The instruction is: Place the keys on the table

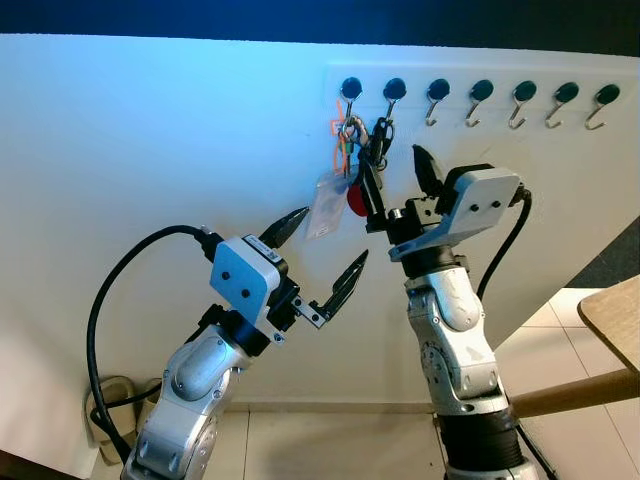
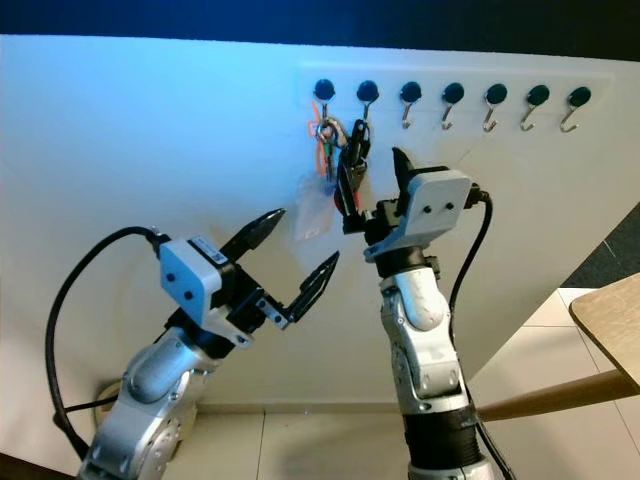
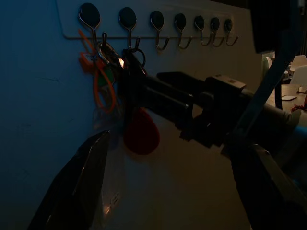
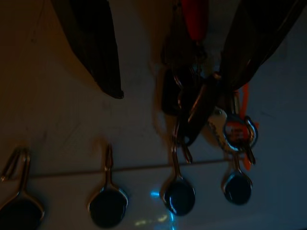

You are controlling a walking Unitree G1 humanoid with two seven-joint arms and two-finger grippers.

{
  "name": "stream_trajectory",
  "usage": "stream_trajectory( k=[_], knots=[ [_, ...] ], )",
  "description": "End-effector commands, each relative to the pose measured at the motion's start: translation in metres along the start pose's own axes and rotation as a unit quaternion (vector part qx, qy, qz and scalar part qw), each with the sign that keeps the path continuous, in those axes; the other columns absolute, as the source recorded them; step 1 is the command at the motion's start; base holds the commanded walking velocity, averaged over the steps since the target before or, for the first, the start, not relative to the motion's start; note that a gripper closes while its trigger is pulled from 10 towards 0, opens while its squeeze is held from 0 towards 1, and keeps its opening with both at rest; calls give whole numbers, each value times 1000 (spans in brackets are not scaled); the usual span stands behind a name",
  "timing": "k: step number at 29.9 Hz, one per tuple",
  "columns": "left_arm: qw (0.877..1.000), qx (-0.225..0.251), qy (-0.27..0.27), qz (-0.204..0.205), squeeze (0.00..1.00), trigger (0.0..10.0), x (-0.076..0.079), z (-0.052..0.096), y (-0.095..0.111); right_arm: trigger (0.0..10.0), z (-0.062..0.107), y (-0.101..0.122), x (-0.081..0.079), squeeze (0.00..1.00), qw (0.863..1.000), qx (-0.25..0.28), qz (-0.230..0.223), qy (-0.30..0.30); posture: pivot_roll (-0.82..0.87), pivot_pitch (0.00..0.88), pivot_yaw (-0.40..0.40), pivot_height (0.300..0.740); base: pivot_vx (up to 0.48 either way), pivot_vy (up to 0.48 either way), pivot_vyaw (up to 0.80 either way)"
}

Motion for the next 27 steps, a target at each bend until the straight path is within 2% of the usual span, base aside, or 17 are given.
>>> stream_trajectory(
  k=[1,10,19,20,21,22,25,26,27],
  knots=[
    [1000,-2,-7,4,0,10000,5,1,-2,10000,-1,-4,2,0,1000,-8,6,-3,72,114,-35,740,0,0,0],
    [1000,-3,-7,4,0,10000,5,0,-2,10000,-9,-11,3,0,1000,-27,10,3,71,119,-35,740,0,0,0],
    [1000,-4,-4,3,0,10000,4,0,-2,10000,-9,-24,-2,0,998,-62,9,22,70,120,-38,740,0,0,0],
    [1000,-4,-4,3,0,10000,4,0,-2,5412,-8,-28,-4,0,997,-70,8,26,70,120,-39,740,0,0,0],
    [1000,-4,-4,3,0,10000,4,0,-2,5412,-7,-29,-5,0,997,-72,8,27,70,120,-39,740,0,0,0],
    [1000,-4,-4,3,0,10000,4,0,-2,4275,-7,-29,-5,0,997,-73,8,27,70,120,-39,740,0,0,0],
    [1000,-4,-3,3,0,10000,4,0,-2,4314,-7,-30,-6,0,997,-75,6,28,69,120,-39,740,0,0,0],
    [1000,-4,-3,3,0,10000,4,0,-2,8196,-7,-30,-7,0,997,-75,5,29,69,120,-39,740,0,0,0],
    [1000,-3,-3,3,0,10000,4,0,-2,9608,-6,-30,-8,0,997,-76,5,29,69,120,-39,740,0,0,0]
  ],
)
Point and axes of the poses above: a point about 5 cm out from each wrist's last joint towards the gripper, its own z axis pointing back from the gripper into the wrist, its own y axis along the axis of the wrist's last joint, x = y × z, the point moved 5 cm from there along -z, pointing out of the wrist towards the gripper, and after that the axes turned 2 degrees about -z, right-handed, at the moved point
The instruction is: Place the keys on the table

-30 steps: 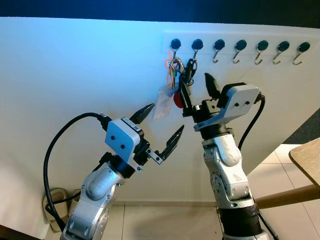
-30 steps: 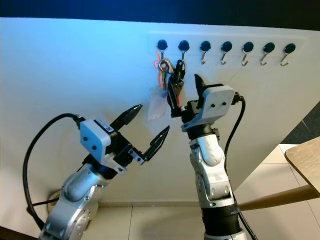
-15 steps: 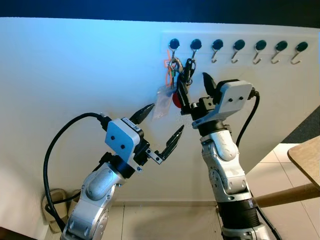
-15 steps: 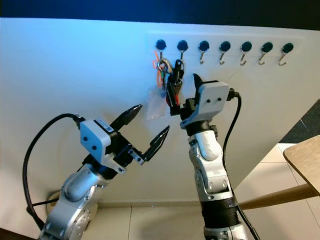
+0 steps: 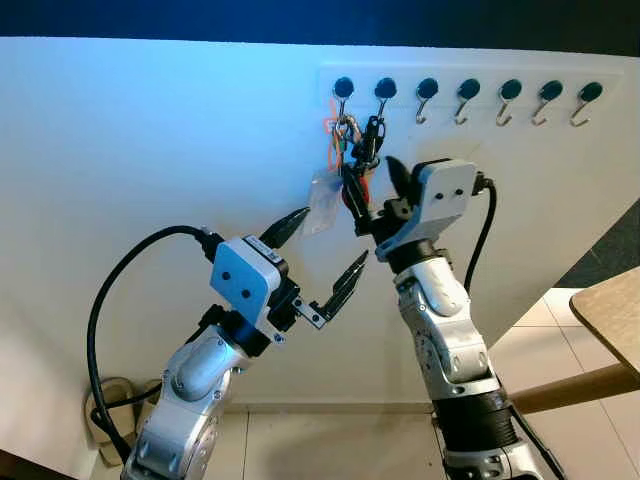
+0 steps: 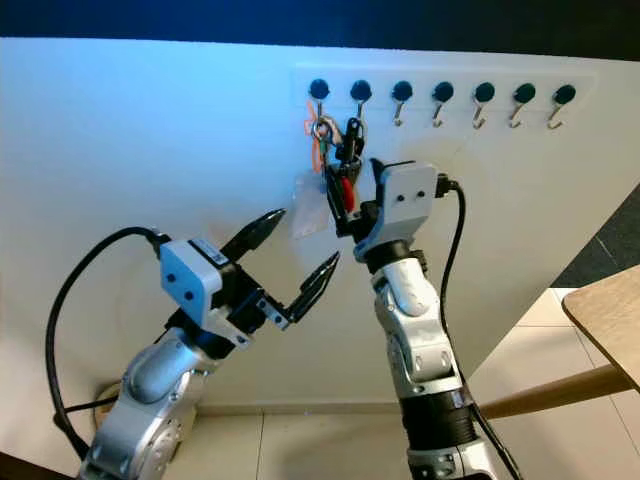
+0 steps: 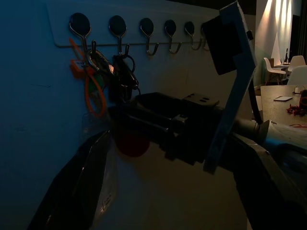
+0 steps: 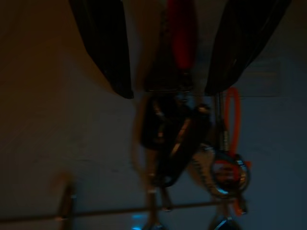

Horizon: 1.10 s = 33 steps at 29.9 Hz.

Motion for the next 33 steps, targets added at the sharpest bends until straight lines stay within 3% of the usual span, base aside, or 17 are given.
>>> stream_trajectory(
  k=[1,3,4,5,6,8,9,11,12,24,25,28,29,33],
  knots=[
    [1000,-3,-3,3,0,10000,3,0,-2,10000,3,-6,0,0,1000,-14,-2,-2,69,120,-39,740,0,0,0],
    [1000,-3,-3,3,0,10000,3,0,-2,10000,3,-6,0,0,1000,-14,-2,-2,69,120,-39,740,0,0,0],
    [1000,-3,-3,3,0,10000,3,0,-2,8275,2,-6,-1,0,1000,-15,-3,-1,69,119,-39,740,0,0,0],
    [1000,-3,-3,3,0,10000,3,0,-2,8275,2,-6,-1,0,1000,-15,-3,-1,69,119,-39,740,0,0,0],
    [1000,-2,-2,2,0,10000,3,-1,-2,4980,2,-6,-1,0,1000,-14,-4,0,69,119,-39,740,0,0,0],
    [1000,-2,-2,2,0,10000,2,-1,-2,4980,1,-5,-1,0,1000,-14,-4,1,69,119,-39,740,0,0,0],
    [1000,-2,-2,2,0,10000,3,-1,-2,2275,1,-5,-1,0,1000,-13,-4,1,69,117,-38,740,0,0,0],
    [1000,-2,-2,2,0,10000,3,-1,-2,2275,1,-5,-1,0,1000,-13,-4,1,69,117,-38,740,0,0,0],
    [1000,-2,-2,2,0,10000,3,-1,-2,0,1,-5,-1,0,1000,-13,-6,2,68,117,-39,740,0,0,0],
    [1000,-2,-1,0,0,10000,2,-1,-2,0,0,6,2,0,1000,11,-8,-7,70,116,-38,740,0,0,0],
    [1000,-1,-2,0,0,10000,2,-1,-2,0,1,17,5,0,999,37,-5,-15,70,116,-38,740,0,0,0],
    [1000,-1,-2,0,0,10000,2,-1,-2,0,1,21,6,0,999,48,-5,-18,71,115,-39,740,0,0,0],
    [1000,-1,-2,0,0,10000,2,-1,-1,0,4,39,8,0,996,90,-5,-25,70,114,-38,740,0,0,0],
    [1000,0,-2,1,0,10000,2,0,-1,0,8,53,6,0,992,122,-7,-26,68,113,-36,740,0,0,0]
  ],
)
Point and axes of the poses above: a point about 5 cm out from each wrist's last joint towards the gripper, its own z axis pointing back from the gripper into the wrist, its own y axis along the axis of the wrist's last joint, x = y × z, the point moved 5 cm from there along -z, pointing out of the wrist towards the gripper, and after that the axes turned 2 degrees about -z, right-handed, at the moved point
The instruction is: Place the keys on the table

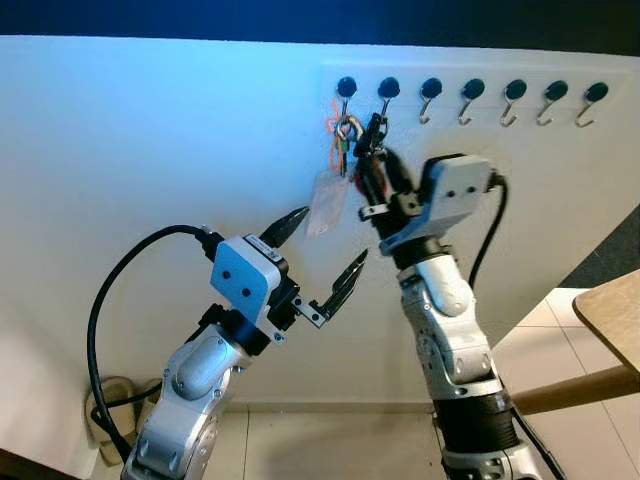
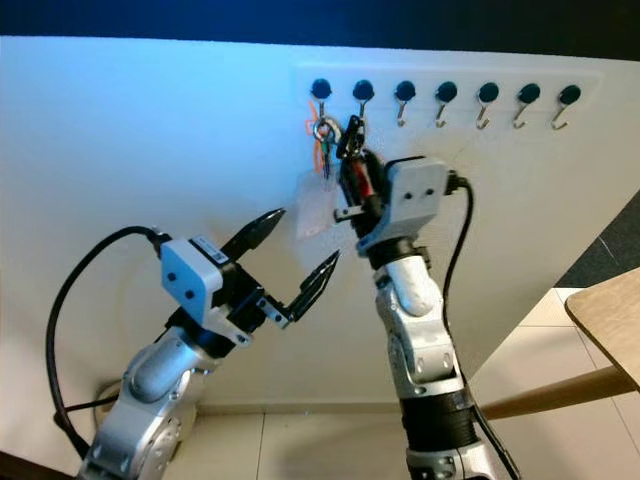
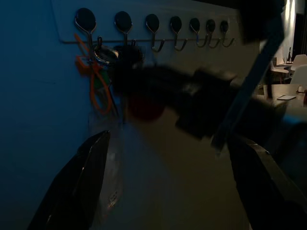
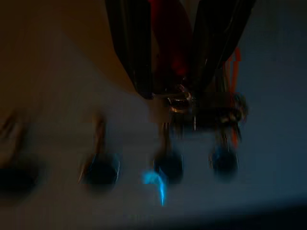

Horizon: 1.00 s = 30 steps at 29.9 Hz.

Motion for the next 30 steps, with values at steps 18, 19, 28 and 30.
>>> stream_trajectory(
  k=[18,19,28,30],
  knots=[
    [1000,5,-10,4,0,10000,6,-2,0,0,-10,59,-11,0,993,110,-36,11,62,97,-34,740,0,0,0],
    [1000,5,-10,4,0,10000,6,-2,0,0,-10,59,-11,0,993,110,-36,11,62,97,-34,740,0,0,0],
    [1000,1,13,0,0,10000,-3,5,-3,0,18,46,-13,0,996,84,-19,25,70,112,-38,740,0,0,0],
    [1000,-8,22,-4,0,10000,-7,10,-7,0,31,40,-13,0,997,68,-9,28,70,113,-38,740,0,0,0]
  ],
)
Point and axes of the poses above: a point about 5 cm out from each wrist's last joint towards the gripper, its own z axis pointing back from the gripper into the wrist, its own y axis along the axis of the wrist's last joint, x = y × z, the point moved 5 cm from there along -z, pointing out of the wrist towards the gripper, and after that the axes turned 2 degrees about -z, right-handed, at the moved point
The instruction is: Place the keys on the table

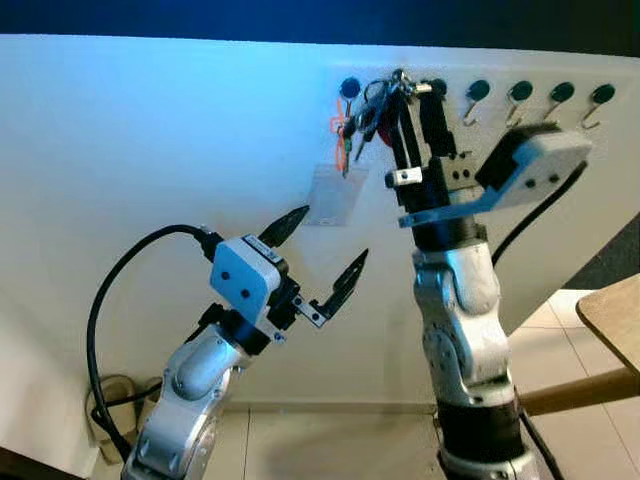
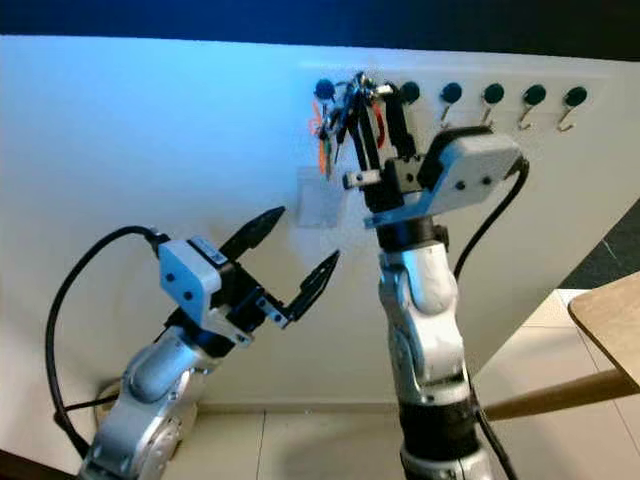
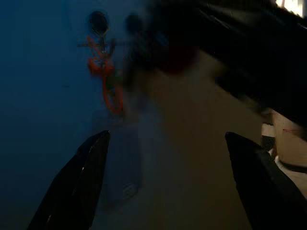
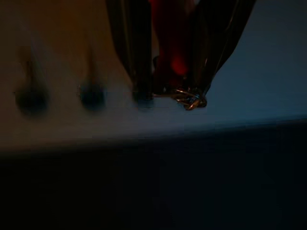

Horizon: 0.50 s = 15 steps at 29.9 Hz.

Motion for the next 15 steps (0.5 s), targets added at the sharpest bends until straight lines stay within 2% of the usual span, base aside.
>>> stream_trajectory(
  k=[1,2,5,7,8,9,11,13,14,15],
  knots=[
    [1000,-14,9,-4,0,10000,-4,7,-8,0,8,7,-4,0,1000,9,15,16,69,115,-35,740,0,0,0],
    [999,-22,23,-6,0,10000,-11,12,-12,0,21,2,-4,0,999,-8,26,23,67,117,-33,740,0,0,0],
    [999,-25,32,-7,0,10000,-14,15,-13,0,28,-1,-4,0,999,-17,29,26,66,116,-30,740,0,0,0],
    [998,-52,37,-14,0,10000,-19,27,-26,0,54,-20,6,0,996,-67,53,19,68,119,-25,740,0,0,0],
    [998,-52,37,-14,0,10000,-19,27,-26,0,54,-20,6,0,996,-67,53,19,68,119,-25,740,0,0,0],
    [994,-92,53,-5,0,10000,-23,43,-48,0,76,-42,25,0,990,-119,75,-11,63,118,-20,740,0,0,0],
    [993,-103,57,-2,0,10000,-24,48,-53,0,83,-48,30,0,988,-133,81,-19,63,118,-20,740,0,0,0],
    [985,-159,65,4,0,10000,-26,70,-84,0,101,-71,49,0,976,-183,101,-54,61,108,-22,740,0,0,0],
    [977,-203,71,8,0,10000,-28,88,-107,0,114,-88,60,0,966,-222,107,-76,60,106,-22,740,0,0,0],
    [963,-257,80,17,0,10000,-28,112,-134,0,128,-105,75,0,954,-256,106,-112,57,103,-22,740,0,0,0]
  ],
)
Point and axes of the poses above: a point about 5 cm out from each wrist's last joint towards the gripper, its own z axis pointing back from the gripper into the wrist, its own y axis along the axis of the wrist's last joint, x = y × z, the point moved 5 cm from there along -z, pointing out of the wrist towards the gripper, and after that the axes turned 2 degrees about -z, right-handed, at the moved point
